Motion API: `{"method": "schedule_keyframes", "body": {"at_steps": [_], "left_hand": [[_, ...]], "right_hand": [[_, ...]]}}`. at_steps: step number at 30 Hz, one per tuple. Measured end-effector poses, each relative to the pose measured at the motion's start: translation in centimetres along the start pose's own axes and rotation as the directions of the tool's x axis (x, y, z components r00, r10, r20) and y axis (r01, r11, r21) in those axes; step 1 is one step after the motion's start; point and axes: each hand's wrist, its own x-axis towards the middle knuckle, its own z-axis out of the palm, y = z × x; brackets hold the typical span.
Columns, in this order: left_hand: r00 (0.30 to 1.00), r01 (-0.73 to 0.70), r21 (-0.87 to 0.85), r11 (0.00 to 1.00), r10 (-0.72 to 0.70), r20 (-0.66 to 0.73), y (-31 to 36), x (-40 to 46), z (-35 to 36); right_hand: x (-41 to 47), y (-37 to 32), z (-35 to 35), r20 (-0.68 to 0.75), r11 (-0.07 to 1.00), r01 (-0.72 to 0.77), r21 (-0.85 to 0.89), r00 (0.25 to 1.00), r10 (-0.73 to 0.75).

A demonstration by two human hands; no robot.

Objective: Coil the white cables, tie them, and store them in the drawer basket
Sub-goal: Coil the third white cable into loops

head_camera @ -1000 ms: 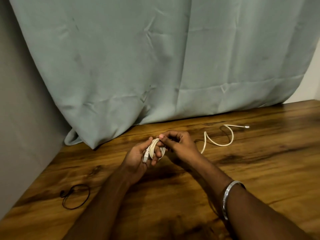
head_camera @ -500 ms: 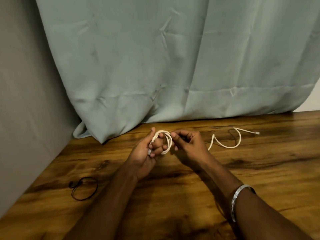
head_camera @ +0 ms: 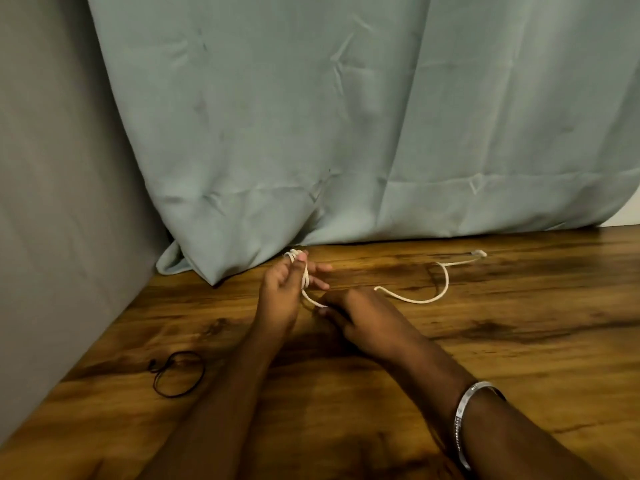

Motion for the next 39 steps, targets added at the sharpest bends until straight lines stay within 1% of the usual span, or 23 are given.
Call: {"method": "schedule_keyframes", "body": {"at_steps": [2,3,4,5,6,7,8,9,10,11,12,13,14,15,17,19,22,23,27,29,33,39], "left_hand": [[0.998,-0.023,0.243,0.97,0.011,0.054,-0.7,-0.2,-0.2],[0.997,-0.055,0.4,0.915,0.031,0.068,-1.1,-0.3,-0.2],[0.996,-0.089,0.549,0.831,0.059,0.072,-1.5,-0.3,-0.3],[0.993,-0.116,0.646,0.754,0.085,0.08,-1.5,-0.4,-0.4],[0.991,-0.134,0.69,0.711,0.095,0.094,-1.5,-0.4,-0.3],[0.989,-0.144,0.694,0.706,0.081,0.123,-1.5,-0.5,-0.2],[0.985,-0.138,0.665,0.734,0.035,0.166,-1.2,-0.6,0.0],[0.975,-0.109,0.593,0.798,-0.029,0.218,-1.0,-0.8,0.4],[0.959,-0.038,0.487,0.873,-0.104,0.263,-0.7,-1.0,0.7],[0.938,0.079,0.346,0.935,-0.188,0.293,-0.4,-1.3,1.2],[0.91,0.216,0.208,0.954,-0.274,0.311,0.0,-1.5,1.5],[0.879,0.33,0.086,0.94,-0.34,0.334,0.6,-1.6,1.8],[0.853,0.403,0.006,0.915,-0.378,0.36,1.0,-1.7,1.9],[0.831,0.447,-0.05,0.893,-0.393,0.394,1.4,-1.8,1.9],[0.805,0.487,-0.128,0.864,-0.387,0.45,1.8,-1.9,1.8],[0.79,0.522,-0.188,0.832,-0.388,0.475,2.1,-2.1,1.5],[0.779,0.57,-0.271,0.776,-0.406,0.477,2.2,-2.0,1.6],[0.778,0.579,-0.28,0.766,-0.416,0.471,2.2,-1.9,1.8],[0.773,0.564,-0.201,0.801,-0.427,0.469,1.9,-1.9,1.9],[0.766,0.571,-0.196,0.797,-0.432,0.476,1.5,-1.8,1.8],[0.761,0.589,-0.232,0.774,-0.436,0.48,1.4,-1.9,1.7],[0.765,0.619,-0.339,0.708,-0.448,0.462,2.4,-2.2,1.5]], "right_hand": [[0.1,0.5,-0.3,-0.077,0.998,0.037,-0.052,0.996,-0.041],[0.1,0.7,-0.5,-0.108,0.995,0.052,-0.082,0.992,-0.061],[0.1,0.9,-0.7,-0.137,0.993,0.068,-0.101,0.987,-0.081],[0.2,1.0,-0.9,-0.159,0.992,0.073,-0.101,0.983,-0.088],[0.1,1.2,-1.0,-0.187,0.994,0.07,-0.084,0.979,-0.085],[0.1,1.3,-1.2,-0.216,0.997,0.061,-0.052,0.974,-0.071],[0.1,1.6,-1.3,-0.249,0.999,0.04,-0.008,0.968,-0.041],[0.1,1.9,-1.4,-0.279,0.999,0.015,0.051,0.96,0.0],[0.1,2.1,-1.4,-0.298,0.992,-0.017,0.127,0.953,0.055],[0.1,2.1,-1.4,-0.303,0.972,-0.04,0.232,0.947,0.111],[0.1,2.0,-1.4,-0.3,0.93,-0.046,0.366,0.94,0.165],[0.2,1.9,-1.4,-0.281,0.862,-0.039,0.505,0.937,0.207],[0.2,1.7,-1.4,-0.267,0.799,-0.027,0.601,0.935,0.233],[0.4,1.7,-1.4,-0.264,0.761,-0.021,0.648,0.931,0.251],[0.6,1.8,-1.3,-0.259,0.737,-0.029,0.675,0.926,0.274],[0.9,1.9,-1.0,-0.243,0.691,-0.023,0.722,0.927,0.285],[1.0,1.9,-0.6,-0.226,0.633,-0.023,0.774,0.924,0.31],[1.0,1.9,-0.7,-0.228,0.633,-0.02,0.774,0.924,0.307],[0.8,2.1,-1.0,-0.245,0.653,-0.011,0.757,0.922,0.299],[0.8,2.3,-1.1,-0.249,0.658,-0.018,0.752,0.918,0.31],[0.9,2.8,-1.1,-0.241,0.642,-0.023,0.766,0.916,0.32],[1.1,2.3,-1.2,-0.294,0.656,0.044,0.754,0.915,0.276]]}}
